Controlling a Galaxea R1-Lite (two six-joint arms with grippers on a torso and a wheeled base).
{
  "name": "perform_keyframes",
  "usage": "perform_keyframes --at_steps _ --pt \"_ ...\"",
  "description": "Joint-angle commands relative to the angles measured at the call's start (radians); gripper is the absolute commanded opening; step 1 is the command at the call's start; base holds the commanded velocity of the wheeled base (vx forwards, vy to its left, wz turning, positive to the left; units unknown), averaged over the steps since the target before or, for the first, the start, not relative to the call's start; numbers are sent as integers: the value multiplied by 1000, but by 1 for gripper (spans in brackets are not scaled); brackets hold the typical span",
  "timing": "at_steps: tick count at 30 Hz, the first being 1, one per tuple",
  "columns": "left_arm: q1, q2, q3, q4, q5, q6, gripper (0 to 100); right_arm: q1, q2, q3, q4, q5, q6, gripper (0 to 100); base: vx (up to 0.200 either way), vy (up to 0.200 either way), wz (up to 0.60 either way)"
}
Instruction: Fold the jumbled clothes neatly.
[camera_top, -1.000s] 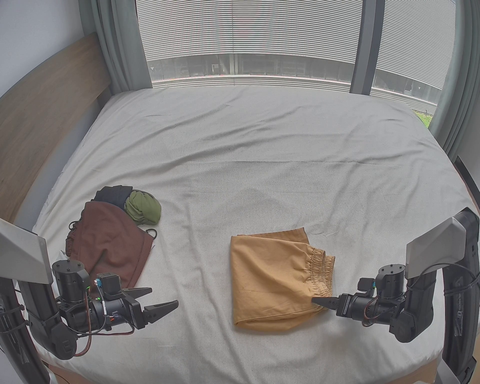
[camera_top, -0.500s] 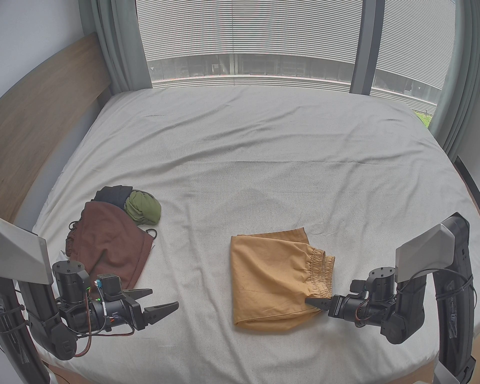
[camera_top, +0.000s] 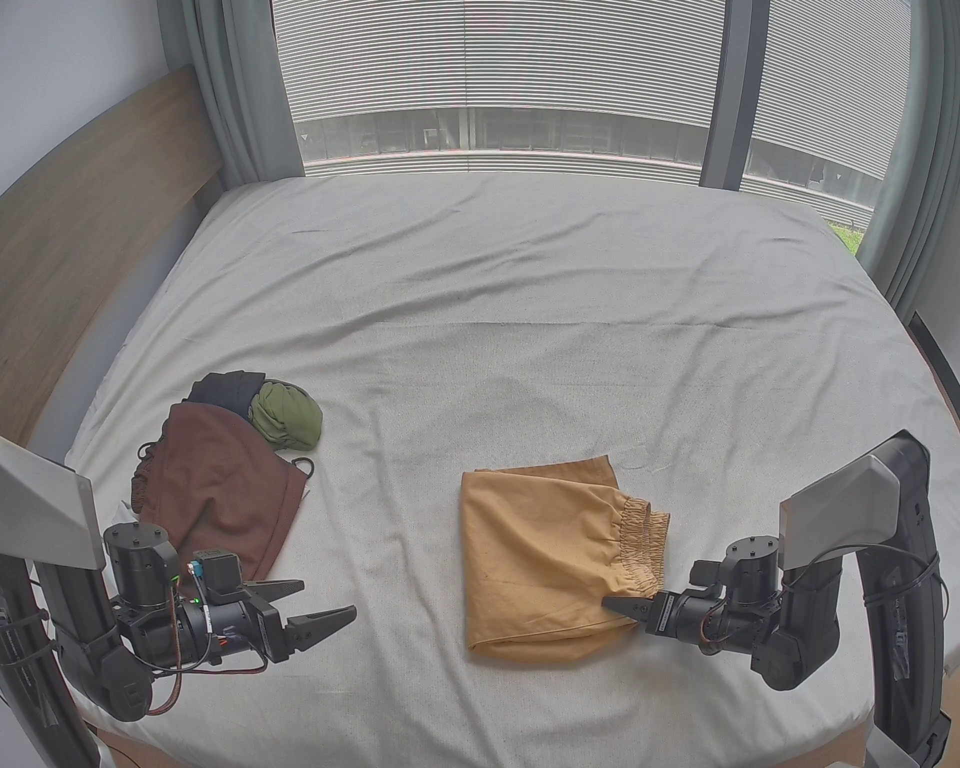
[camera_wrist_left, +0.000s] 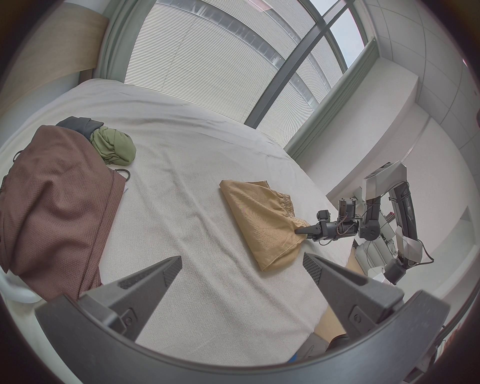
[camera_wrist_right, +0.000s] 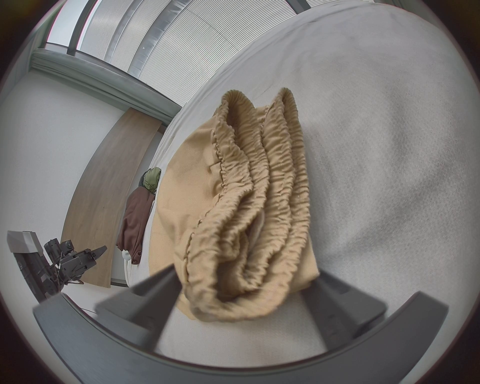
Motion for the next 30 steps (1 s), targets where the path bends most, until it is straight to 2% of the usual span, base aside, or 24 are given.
perform_keyframes --at_steps 1,12,23,30 --pt "0 1 0 0 0 0 100 2 3 0 0 1 1 0 0 0 0" --pt "3 3 1 0 0 1 100 6 -38 4 -2 1 1 0 0 0 0" --pt "8 -2 21 0 0 3 100 100 -285 13 1 1 16 0 0 0 0" --pt "8 -3 27 0 0 11 100 117 -346 -16 1 6 22 0 0 0 0"
